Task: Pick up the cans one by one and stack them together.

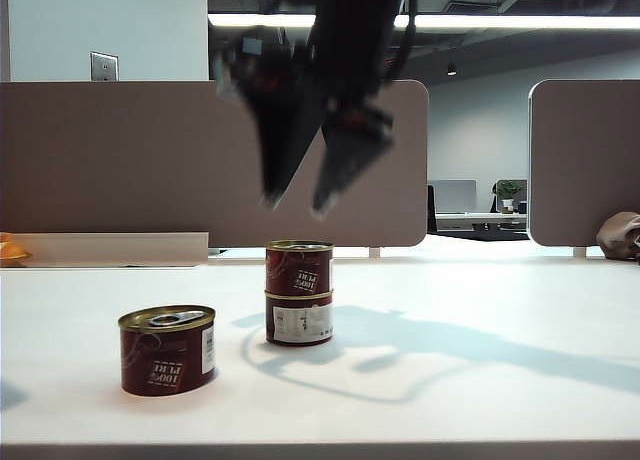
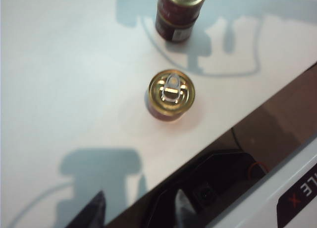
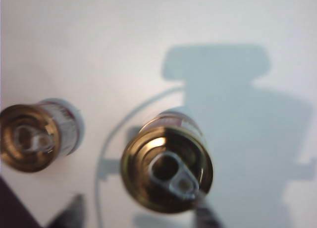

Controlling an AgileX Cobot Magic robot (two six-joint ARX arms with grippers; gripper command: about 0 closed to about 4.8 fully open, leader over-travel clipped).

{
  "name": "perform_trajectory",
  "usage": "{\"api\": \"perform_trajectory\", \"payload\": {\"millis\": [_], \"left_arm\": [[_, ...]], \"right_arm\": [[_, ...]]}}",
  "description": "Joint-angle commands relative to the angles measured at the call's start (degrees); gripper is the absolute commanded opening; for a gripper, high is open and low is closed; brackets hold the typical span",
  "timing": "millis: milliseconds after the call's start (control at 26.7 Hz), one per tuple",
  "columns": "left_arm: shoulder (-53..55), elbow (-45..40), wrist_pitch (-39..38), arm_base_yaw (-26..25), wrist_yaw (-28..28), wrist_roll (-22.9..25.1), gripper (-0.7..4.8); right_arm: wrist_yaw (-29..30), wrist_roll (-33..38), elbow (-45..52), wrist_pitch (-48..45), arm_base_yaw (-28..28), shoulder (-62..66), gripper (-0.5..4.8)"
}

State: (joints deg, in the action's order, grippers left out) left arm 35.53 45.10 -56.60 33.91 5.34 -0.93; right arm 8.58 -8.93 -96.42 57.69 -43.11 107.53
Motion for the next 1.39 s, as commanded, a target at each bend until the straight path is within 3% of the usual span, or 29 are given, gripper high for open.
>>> {"api": "perform_trajectory", "payload": {"millis": [37,225,449,674,861,974,1011,1386], "left_arm": [[2.34,0.35,3.52,0.00,-0.07,1.14,1.96],[8.55,0.35,6.23,0.00,1.03,3.69,2.70],[18.84,0.37,10.95,0.00,2.62,6.75,3.49],[28.09,0.52,18.93,0.04,9.05,6.69,3.50],[30.86,0.52,21.75,0.02,8.85,6.67,3.58],[32.57,0.52,23.39,0.07,8.94,6.51,4.50],[33.33,0.52,23.89,0.07,8.92,6.51,4.58],[39.60,0.52,24.61,0.09,8.33,7.04,4.58]], "right_arm": [[0.11,-0.04,-0.92,2.25,-0.33,-4.33,0.68],[0.39,0.59,-0.96,5.60,-0.81,-11.78,-0.06],[0.42,2.47,-0.94,6.82,-1.75,-23.21,-0.06],[0.31,5.05,-0.92,11.32,-3.85,-33.55,-0.06],[0.31,8.22,-0.85,14.27,-5.86,-36.11,-0.06],[0.26,9.40,-0.85,14.21,-7.93,-37.62,-0.06],[0.24,9.62,-0.85,14.21,-8.48,-38.01,-0.06],[-7.65,14.43,-0.85,14.08,-16.22,-40.52,-0.06]]}}
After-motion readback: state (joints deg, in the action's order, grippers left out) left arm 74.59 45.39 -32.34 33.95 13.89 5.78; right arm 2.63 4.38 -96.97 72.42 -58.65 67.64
